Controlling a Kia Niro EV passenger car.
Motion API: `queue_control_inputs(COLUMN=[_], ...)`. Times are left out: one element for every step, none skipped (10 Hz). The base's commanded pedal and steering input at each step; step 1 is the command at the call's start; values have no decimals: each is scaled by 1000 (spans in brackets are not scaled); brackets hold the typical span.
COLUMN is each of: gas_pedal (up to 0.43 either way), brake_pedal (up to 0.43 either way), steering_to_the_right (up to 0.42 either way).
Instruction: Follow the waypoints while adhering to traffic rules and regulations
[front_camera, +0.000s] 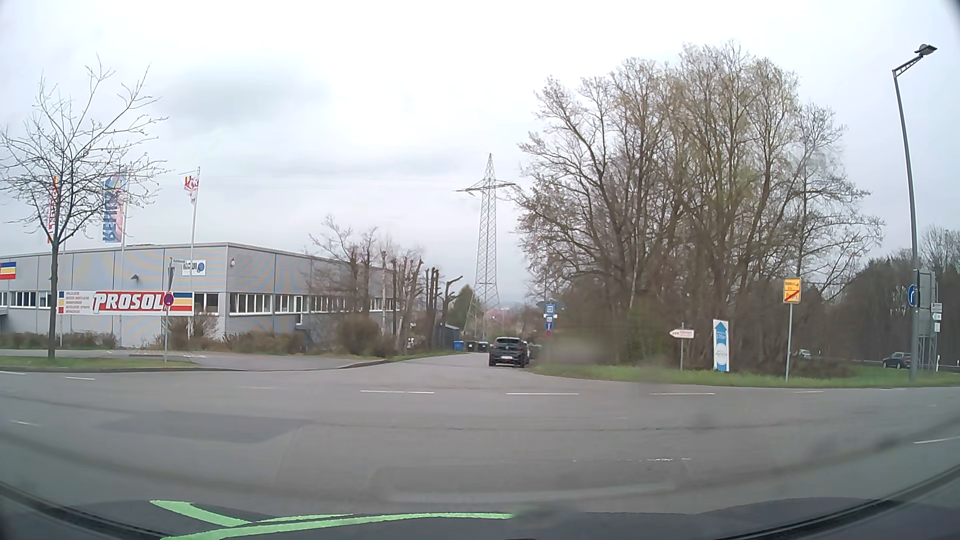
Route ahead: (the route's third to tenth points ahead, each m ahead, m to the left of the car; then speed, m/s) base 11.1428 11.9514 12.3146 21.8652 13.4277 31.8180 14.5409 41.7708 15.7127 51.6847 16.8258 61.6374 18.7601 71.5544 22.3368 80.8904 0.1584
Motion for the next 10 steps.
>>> queue_control_inputs(gas_pedal=[0, 0, 0, 0, 0, 0, 0, 0, 0, 0], brake_pedal=[128, 128, 140, 146, 146, 146, 152, 152, 159, 165], steering_to_the_right=[-13, -13, -14, -14, -14, -14, -14, -14, -14, -14])
